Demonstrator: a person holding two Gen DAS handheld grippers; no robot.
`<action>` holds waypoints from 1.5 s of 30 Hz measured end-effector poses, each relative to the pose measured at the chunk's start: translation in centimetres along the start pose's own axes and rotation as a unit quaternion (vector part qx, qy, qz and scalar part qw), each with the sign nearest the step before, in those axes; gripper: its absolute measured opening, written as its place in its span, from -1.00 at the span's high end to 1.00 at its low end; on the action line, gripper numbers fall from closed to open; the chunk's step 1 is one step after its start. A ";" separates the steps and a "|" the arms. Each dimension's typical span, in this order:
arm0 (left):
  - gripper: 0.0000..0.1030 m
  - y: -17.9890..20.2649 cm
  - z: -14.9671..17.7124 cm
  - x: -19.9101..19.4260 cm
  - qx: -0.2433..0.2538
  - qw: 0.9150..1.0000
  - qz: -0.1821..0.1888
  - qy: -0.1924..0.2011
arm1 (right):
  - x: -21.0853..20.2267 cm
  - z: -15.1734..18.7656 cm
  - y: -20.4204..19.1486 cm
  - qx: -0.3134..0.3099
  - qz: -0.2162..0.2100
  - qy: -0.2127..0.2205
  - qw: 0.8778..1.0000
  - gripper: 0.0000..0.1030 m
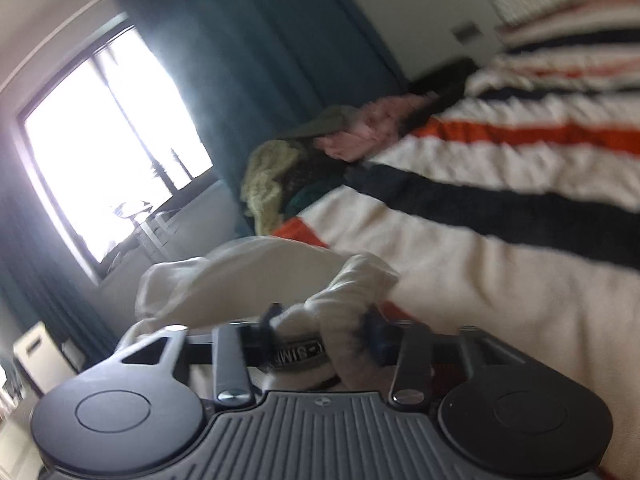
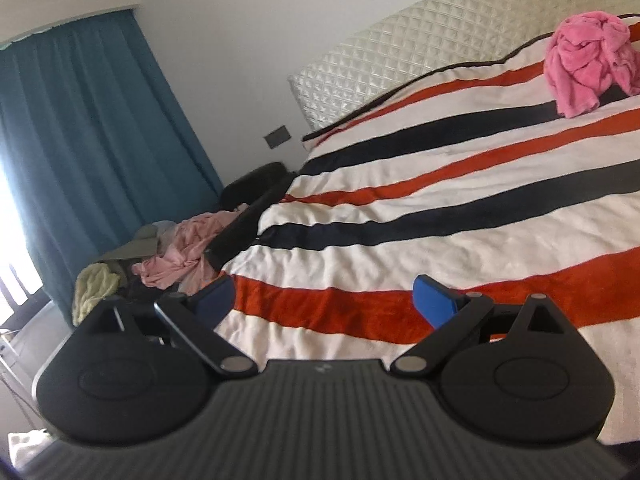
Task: Fold clothes
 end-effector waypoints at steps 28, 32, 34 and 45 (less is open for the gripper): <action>0.54 -38.3 17.0 -10.9 -0.390 0.920 -0.024 0.006 | -10.0 25.8 -21.2 -0.379 -0.360 -0.260 0.812 -0.85; 0.53 -39.0 18.7 -10.5 -0.412 0.911 -0.012 -0.001 | -7.8 28.3 -22.9 -0.383 -0.344 -0.282 0.809 -0.58; 0.52 -39.1 19.7 -10.0 -0.428 0.903 -0.006 -0.014 | -6.8 29.7 -23.3 -0.386 -0.346 -0.308 0.798 -0.58; 0.50 -36.7 22.6 -7.0 -0.459 0.885 0.029 -0.075 | -7.6 27.2 -26.1 -0.385 -0.379 -0.186 0.821 0.71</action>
Point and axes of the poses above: each gripper's, at about its wrist camera, not at the fingertips, and x roughly the way its jaws point, y to its right, z to its underside, the point moved 9 cm from there along x, roughly the way its jaws point, and after that the axes turned 13 degrees about -y, right-handed, at the moved point
